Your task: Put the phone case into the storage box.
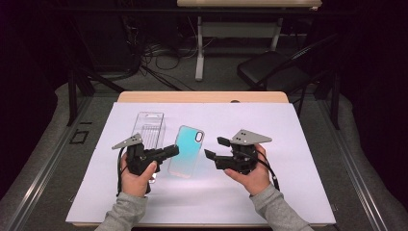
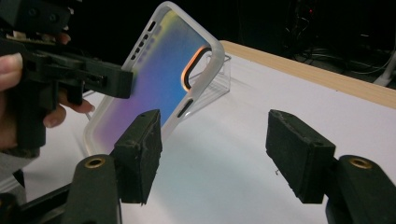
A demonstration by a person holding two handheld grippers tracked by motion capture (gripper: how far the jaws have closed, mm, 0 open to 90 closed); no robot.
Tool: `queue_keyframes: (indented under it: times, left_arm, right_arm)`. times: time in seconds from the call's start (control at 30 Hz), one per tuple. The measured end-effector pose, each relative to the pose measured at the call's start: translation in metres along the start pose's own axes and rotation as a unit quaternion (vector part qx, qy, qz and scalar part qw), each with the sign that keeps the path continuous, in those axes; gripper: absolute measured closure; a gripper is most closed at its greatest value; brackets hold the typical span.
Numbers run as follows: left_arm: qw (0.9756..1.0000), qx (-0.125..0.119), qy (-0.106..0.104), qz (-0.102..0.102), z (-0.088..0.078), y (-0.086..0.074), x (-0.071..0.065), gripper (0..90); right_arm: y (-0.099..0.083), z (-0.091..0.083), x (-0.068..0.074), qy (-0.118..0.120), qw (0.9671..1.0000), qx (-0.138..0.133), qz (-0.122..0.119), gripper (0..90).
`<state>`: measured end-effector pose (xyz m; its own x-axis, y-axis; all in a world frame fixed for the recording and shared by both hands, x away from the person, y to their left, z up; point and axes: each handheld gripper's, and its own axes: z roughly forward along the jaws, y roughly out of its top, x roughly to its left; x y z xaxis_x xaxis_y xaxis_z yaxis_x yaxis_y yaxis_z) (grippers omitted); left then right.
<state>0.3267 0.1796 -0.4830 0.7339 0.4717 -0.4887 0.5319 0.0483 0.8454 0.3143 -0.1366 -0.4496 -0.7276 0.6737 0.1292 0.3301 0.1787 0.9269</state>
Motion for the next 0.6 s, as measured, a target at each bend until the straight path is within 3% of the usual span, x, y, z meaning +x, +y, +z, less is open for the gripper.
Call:
queue_keyframes:
  times: [0.17,0.47,0.6]
  left_arm:
    - [1.0000,-0.005,0.000,0.005,0.000,-0.001,-0.002,82.6]
    - [0.9998,-0.015,-0.002,0.011,-0.001,-0.002,-0.005,82.6]
    - [0.9998,-0.016,-0.005,0.012,-0.001,-0.002,-0.006,82.6]
  right_arm:
    - [-0.002,0.001,0.000,0.021,0.9990,-0.019,0.035,38.6]
    - [-0.011,0.006,0.005,0.045,0.9964,-0.024,0.068,42.1]
    - [-0.015,0.008,0.004,0.059,0.9935,-0.032,0.092,44.0]
